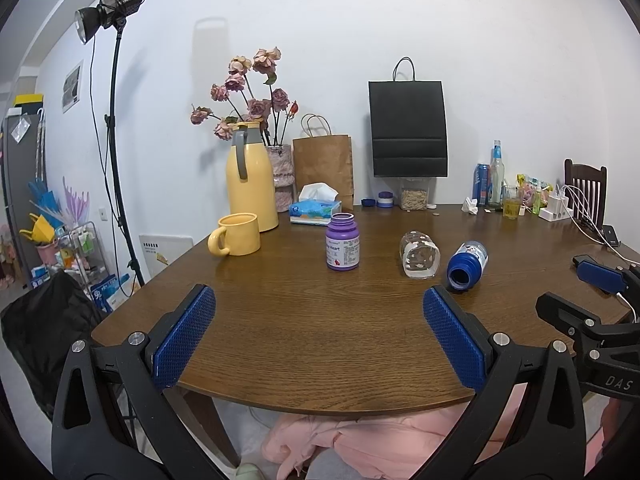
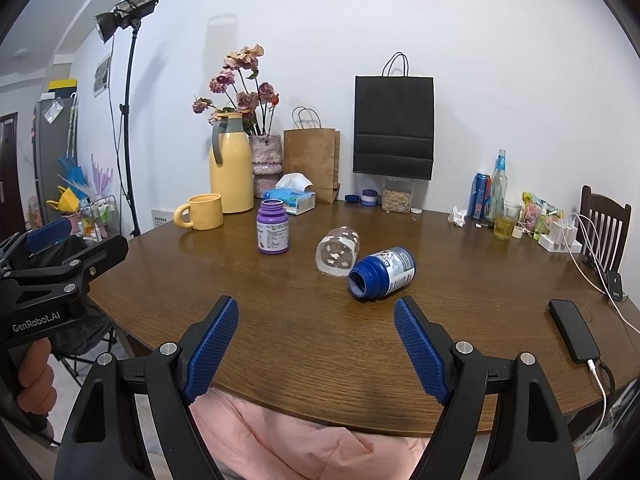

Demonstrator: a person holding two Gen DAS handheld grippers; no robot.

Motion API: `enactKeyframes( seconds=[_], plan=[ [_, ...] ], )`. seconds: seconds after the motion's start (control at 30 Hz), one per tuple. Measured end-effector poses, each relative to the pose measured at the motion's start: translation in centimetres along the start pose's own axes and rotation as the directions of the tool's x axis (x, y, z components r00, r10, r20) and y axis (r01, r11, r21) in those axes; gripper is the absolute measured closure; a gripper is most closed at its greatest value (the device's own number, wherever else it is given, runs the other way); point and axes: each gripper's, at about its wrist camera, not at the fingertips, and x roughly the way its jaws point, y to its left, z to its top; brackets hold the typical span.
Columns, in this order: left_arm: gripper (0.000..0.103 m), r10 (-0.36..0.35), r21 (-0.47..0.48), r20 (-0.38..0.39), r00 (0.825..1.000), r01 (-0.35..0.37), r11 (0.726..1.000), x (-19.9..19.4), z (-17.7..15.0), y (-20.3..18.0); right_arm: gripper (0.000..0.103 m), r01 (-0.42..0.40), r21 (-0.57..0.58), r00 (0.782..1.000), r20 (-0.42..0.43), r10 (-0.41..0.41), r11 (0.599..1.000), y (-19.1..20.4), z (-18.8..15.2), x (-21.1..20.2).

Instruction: Flip cup upright

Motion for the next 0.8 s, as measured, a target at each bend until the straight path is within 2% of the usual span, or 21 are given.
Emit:
enactKeyframes(
  seconds=[0.8],
  plan=[
    [0.000,0.000,0.000,0.000,1.000,0.000,1.000,-0.10,-0.01,0.22,0.019,0.000,-0.001,1.000,0.001,0.000,1.000,0.31,-0.20,-0.04]
  ],
)
